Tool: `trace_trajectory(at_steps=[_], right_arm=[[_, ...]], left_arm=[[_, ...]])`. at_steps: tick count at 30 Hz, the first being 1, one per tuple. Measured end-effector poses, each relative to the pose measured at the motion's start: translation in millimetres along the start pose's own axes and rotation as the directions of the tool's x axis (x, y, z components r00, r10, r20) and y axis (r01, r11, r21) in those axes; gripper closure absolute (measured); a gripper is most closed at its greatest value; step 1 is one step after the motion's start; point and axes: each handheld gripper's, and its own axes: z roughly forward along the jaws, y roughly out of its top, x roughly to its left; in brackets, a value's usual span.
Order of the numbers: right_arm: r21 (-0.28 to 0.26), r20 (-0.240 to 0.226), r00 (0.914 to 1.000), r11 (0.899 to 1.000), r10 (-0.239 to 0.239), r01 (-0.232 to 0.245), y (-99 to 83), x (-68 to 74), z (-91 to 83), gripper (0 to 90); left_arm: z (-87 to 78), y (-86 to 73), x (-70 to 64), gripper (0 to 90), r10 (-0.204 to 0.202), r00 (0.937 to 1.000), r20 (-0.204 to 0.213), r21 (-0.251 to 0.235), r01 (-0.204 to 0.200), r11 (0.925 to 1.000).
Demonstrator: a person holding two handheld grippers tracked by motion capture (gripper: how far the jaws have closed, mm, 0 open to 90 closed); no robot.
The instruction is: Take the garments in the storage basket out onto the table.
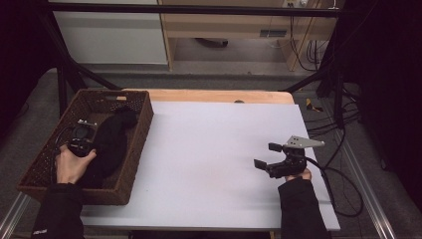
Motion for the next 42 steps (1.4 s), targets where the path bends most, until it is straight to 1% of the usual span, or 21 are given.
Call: trace_trajectory(at_steps=[3,7,12,16,19,21,23,25,29,31,33,35,37,42], right_arm=[[0.0,0.001,1.0,1.0,0.001,-0.001,0.0,0.0,0.0,3.3],[0.001,0.001,1.0,1.0,0.0,0.0,0.0,-0.1,0.0,3.4],[0.004,0.002,1.0,1.0,0.002,-0.002,-0.1,-0.1,0.3,3.4],[0.001,0.003,1.0,1.0,0.0,0.0,0.0,-0.2,0.0,3.4],[0.002,0.002,1.0,1.0,-0.001,0.001,-0.1,-0.2,0.1,3.4],[0.003,0.002,1.0,1.0,-0.001,0.001,-0.1,-0.2,0.2,3.4],[0.003,0.003,1.0,1.0,-0.001,0.001,-0.1,-0.3,0.1,3.4],[0.003,0.003,1.0,1.0,-0.001,0.001,-0.1,-0.3,0.1,3.4],[0.005,0.003,1.0,1.0,-0.001,0.001,-0.2,-0.4,0.4,3.4],[0.004,0.004,1.0,1.0,0.0,0.0,-0.3,-0.6,0.3,3.4],[0.004,0.005,1.0,1.0,0.0,0.0,-0.2,-0.7,0.4,3.4],[0.003,0.004,1.0,1.0,0.0,0.0,-0.3,-0.6,0.4,3.4],[0.004,0.004,1.0,1.0,0.0,0.0,-0.2,-0.7,0.4,3.4],[0.002,0.006,1.0,1.0,0.0,0.0,-0.2,-0.8,0.4,3.4]], left_arm=[[-1.6,0.3,-0.2,77.7,-0.011,0.9999,0.007,-0.01,0.011,0.9999],[-5.0,0.3,-0.6,77.7,-0.016,0.9998,0.012,-0.027,0.016,0.9995],[-10.6,0.6,-1.1,78.0,-0.023,0.9996,0.015,-0.066,0.024,0.9975],[-14.8,0.0,0.7,78.2,-0.038,0.9988,0.032,-0.095,0.041,0.9947],[-18.2,-0.9,1.9,78.2,-0.051,0.9974,0.05,-0.122,0.057,0.9909],[-19.5,-1.5,2.9,78.3,-0.056,0.9964,0.064,-0.134,0.065,0.9888],[-20.2,-1.5,3.0,78.3,-0.059,0.996,0.067,-0.139,0.068,0.988],[-21.8,-1.5,2.9,78.3,-0.056,0.9957,0.074,-0.149,0.067,0.9866],[-26.8,-1.1,1.5,78.2,-0.053,0.9943,0.093,-0.186,0.069,0.9802],[-30.2,-0.3,-0.3,78.3,-0.041,0.9942,0.099,-0.2,0.06,0.978],[-33.0,-0.2,-2.8,78.3,-0.021,0.9944,0.104,-0.22,0.044,0.9746],[-34.1,-0.3,-4.0,78.3,-0.015,0.9944,0.105,-0.225,0.039,0.9736],[-34.8,-0.2,-3.4,78.4,-0.017,0.9936,0.112,-0.227,0.042,0.9729],[-39.0,0.7,-1.5,78.4,-0.016,0.9922,0.124,-0.246,0.047,0.9682]])
